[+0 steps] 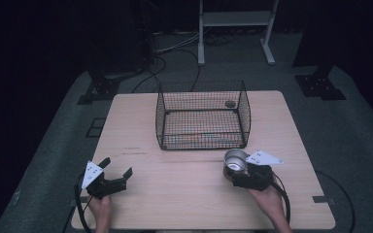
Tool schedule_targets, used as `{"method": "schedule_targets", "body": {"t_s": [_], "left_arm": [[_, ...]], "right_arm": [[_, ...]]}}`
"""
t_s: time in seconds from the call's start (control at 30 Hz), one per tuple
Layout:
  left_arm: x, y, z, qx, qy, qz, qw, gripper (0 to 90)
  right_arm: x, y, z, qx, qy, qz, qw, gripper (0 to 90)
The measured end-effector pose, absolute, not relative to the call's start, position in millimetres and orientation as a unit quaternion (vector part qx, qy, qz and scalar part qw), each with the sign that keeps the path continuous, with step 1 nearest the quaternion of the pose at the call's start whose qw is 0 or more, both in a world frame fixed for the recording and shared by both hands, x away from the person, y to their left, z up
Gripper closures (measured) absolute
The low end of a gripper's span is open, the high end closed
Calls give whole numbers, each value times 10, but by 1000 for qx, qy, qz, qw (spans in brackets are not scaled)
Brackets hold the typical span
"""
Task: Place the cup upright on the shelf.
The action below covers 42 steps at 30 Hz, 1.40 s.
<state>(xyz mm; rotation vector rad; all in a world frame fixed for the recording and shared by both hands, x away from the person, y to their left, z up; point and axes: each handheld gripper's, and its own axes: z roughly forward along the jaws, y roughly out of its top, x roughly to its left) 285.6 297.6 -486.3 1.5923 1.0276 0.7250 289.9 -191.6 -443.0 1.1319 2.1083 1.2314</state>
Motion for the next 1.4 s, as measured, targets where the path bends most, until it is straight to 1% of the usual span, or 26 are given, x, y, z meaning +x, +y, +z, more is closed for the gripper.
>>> {"method": "schedule_targets", "body": {"t_s": [0.53, 1.4], "left_arm": [[2854, 2975, -4862, 667, 430, 303, 528, 0], [2854, 2972, -4863, 667, 430, 302, 528, 0]], "right_arm": [[3015, -1830, -4091, 375, 781, 462, 192, 179], [3232, -1698, -3639, 343, 800, 452, 197, 179]]}}
